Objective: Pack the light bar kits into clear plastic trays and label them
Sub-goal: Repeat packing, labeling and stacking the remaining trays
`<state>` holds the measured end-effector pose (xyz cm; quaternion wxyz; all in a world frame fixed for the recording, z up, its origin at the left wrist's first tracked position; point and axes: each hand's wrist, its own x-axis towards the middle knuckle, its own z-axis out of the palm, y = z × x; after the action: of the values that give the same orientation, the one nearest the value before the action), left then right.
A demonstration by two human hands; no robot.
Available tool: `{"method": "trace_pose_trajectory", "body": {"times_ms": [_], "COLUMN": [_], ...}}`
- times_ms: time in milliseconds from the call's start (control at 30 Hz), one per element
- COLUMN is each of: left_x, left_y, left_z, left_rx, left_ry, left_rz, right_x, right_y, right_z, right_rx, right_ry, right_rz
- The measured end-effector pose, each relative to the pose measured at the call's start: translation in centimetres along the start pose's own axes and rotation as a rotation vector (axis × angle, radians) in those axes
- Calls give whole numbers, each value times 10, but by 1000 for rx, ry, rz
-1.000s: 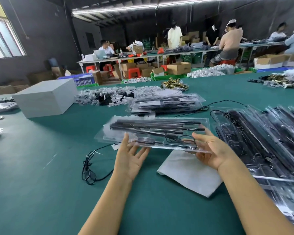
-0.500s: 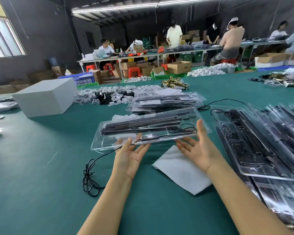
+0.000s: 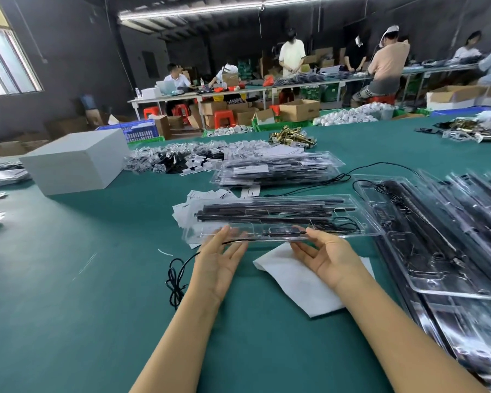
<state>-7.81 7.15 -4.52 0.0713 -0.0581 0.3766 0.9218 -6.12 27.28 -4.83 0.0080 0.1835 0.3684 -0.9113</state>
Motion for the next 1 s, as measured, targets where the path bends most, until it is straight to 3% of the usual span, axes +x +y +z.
{"method": "trace_pose_trajectory", "body": {"times_ms": [133, 333, 533, 667, 833, 1000], "left_x": [4, 5, 11, 15, 16, 13], "left_y": [18, 23, 29, 29, 23, 10], "left_z": [-10, -11, -21, -27, -27, -19], "left_rx": [-74, 0, -70, -131, -127, -51], "left_ry": [20, 56, 158, 229, 245, 200], "left_rz": [33, 90, 184, 190, 127, 83], "right_x": [0, 0, -1, 3, 1, -6], "right_y": [0, 0, -13, -9, -8, 8], "right_z": [2, 3, -2, -4, -1, 0], "right_rx": [13, -6, 40, -240, -549, -1289], "right_ry": [-26, -33, 176, 359, 397, 373], "right_rz": [-12, -27, 6, -147, -338, -786]}}
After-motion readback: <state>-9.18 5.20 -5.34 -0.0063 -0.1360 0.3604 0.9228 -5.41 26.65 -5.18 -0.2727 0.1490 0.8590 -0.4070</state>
